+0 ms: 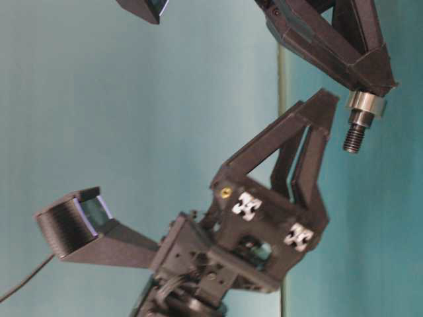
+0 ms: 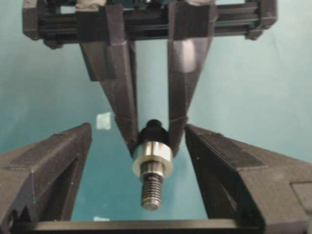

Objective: Insert the washer onto the shaft with both hands.
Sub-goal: 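Open the left gripper and pull it back from the shaft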

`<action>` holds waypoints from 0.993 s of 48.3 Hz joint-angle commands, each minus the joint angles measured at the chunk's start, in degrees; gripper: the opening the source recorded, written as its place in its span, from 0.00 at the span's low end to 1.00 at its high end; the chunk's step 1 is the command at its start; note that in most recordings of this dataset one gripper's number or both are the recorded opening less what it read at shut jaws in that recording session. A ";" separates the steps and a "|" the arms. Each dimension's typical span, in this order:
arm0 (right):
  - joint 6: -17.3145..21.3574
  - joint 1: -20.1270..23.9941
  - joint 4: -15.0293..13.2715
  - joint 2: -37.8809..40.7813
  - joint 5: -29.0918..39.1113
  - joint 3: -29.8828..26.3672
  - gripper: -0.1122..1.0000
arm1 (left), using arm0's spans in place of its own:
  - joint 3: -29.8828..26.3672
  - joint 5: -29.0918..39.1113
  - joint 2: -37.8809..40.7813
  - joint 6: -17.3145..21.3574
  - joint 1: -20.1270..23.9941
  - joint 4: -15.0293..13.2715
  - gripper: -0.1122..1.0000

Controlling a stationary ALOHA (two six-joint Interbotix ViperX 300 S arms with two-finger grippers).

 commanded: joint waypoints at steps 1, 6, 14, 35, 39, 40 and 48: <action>0.09 0.09 0.00 -0.35 -0.35 -0.97 0.10 | 0.00 0.88 -2.99 0.09 -0.18 0.09 0.85; 0.09 0.09 0.00 -0.44 -0.35 -0.97 0.10 | 0.97 1.85 -5.45 0.18 -0.18 0.09 0.85; 0.09 0.09 0.00 -0.35 -0.35 -1.05 0.10 | 3.60 5.63 -9.67 0.18 -0.53 0.00 0.85; 0.09 0.09 0.00 -0.35 -0.44 -1.14 0.10 | 10.46 19.86 -19.78 0.09 -1.93 0.09 0.85; 0.09 0.09 -0.09 -0.35 -0.44 -1.14 0.10 | 11.16 20.48 -20.83 0.09 -2.02 0.00 0.85; 0.09 0.09 -0.09 -0.35 -0.44 -1.14 0.10 | 11.34 20.57 -21.01 0.09 -1.93 0.09 0.85; 0.09 0.09 -0.09 -0.26 -0.44 -1.23 0.10 | 11.60 20.57 -21.45 0.18 -2.02 0.09 0.85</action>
